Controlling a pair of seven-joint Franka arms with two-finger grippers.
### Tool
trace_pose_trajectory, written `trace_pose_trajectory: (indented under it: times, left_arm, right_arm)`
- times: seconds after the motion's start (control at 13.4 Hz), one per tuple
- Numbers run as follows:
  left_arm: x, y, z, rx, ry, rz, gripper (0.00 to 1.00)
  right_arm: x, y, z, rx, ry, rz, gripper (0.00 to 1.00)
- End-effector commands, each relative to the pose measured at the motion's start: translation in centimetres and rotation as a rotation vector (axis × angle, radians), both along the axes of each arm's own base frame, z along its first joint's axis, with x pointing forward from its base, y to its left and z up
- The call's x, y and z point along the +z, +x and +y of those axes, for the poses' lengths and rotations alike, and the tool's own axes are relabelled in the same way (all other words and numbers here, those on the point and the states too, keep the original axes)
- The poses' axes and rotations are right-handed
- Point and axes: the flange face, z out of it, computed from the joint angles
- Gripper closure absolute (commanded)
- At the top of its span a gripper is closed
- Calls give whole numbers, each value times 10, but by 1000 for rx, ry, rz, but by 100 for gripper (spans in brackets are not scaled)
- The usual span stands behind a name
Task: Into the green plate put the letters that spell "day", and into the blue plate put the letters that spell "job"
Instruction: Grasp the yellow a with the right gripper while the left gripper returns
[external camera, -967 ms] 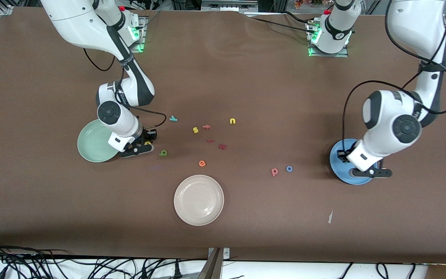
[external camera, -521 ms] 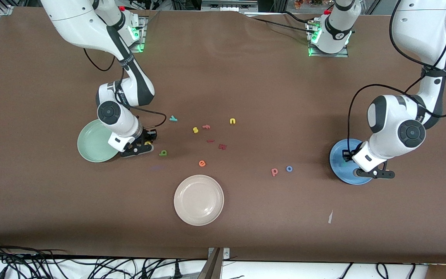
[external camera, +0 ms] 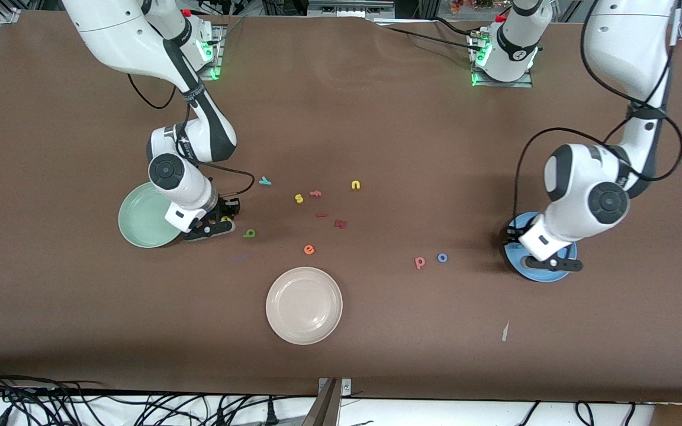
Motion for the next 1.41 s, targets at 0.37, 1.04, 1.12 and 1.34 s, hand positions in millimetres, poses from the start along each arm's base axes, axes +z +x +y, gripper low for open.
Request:
trace_pose_trajectory:
  times: [0.37, 1.04, 1.12, 1.34]
  left_arm:
    - [-43, 8, -103, -26, -7, -95, 9]
    - [-74, 5, -138, -2, -20, -123, 10]
    - [-75, 4, -138, -6, -17, -123, 15]
    - [-77, 6, -133, -10, -5, -129, 40]
  right_arm:
    - [2, 3, 1, -1, 13, -17, 65]
    - [14, 8, -1, -7, 16, -27, 73]
    - [23, 11, -3, -9, 12, -17, 76]
    - [61, 32, -21, -32, -16, 49, 76]
